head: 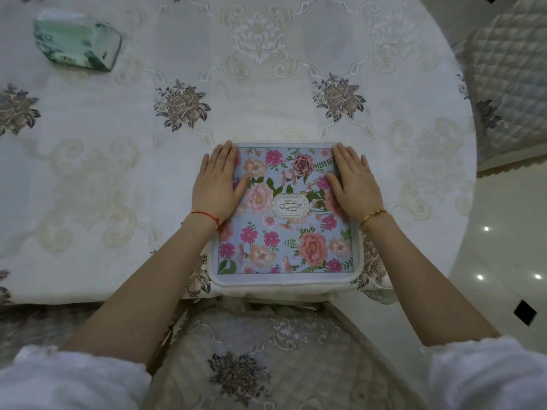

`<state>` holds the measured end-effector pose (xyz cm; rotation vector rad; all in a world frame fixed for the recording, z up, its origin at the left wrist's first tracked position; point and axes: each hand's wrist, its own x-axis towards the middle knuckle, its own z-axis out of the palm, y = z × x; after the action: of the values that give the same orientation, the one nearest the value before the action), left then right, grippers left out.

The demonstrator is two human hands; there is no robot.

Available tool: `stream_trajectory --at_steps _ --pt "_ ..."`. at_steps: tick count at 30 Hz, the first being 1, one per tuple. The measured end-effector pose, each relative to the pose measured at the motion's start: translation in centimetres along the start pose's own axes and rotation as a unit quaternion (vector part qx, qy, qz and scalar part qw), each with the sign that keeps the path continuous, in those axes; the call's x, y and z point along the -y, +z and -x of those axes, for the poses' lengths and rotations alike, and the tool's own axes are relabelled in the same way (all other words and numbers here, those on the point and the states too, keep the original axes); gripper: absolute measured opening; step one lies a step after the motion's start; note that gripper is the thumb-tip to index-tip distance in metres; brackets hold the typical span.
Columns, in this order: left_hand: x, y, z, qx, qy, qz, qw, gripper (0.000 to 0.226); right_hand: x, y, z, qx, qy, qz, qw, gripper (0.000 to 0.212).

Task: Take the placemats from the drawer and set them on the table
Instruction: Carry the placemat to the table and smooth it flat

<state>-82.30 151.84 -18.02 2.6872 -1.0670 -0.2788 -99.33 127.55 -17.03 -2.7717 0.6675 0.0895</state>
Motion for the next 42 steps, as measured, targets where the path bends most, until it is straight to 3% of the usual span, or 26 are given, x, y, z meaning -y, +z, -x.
stream_trajectory --at_steps 4,11,24,27,31,34,42 --pt "-0.2 -0.7 1.2 0.011 -0.014 0.03 0.999 0.068 0.2 -0.2 1.6 -0.019 0.037 -0.018 0.999 0.057" --pt "-3.7 0.7 6.0 0.066 0.107 0.045 0.991 0.058 4.0 1.6 5.5 0.046 -0.051 -0.033 0.997 0.059" --pt "-0.9 0.8 11.0 0.04 0.016 0.036 0.998 0.063 -0.8 0.7 11.6 0.046 0.036 -0.004 0.998 0.062" --pt "-1.1 0.5 12.7 0.049 0.026 0.029 0.998 0.064 0.7 0.9 13.6 0.038 0.022 -0.011 0.999 0.064" --pt "-3.2 1.0 15.1 0.076 0.067 0.017 0.995 0.062 4.6 2.6 15.0 0.081 -0.036 -0.004 0.996 0.066" --pt "-4.2 1.5 16.4 0.078 0.063 0.02 0.995 0.062 6.0 3.6 15.5 0.083 -0.019 -0.026 0.996 0.066" --pt "-1.7 1.0 18.6 0.068 0.017 -0.001 0.998 0.064 1.6 2.9 18.7 0.071 0.011 0.011 0.997 0.063"
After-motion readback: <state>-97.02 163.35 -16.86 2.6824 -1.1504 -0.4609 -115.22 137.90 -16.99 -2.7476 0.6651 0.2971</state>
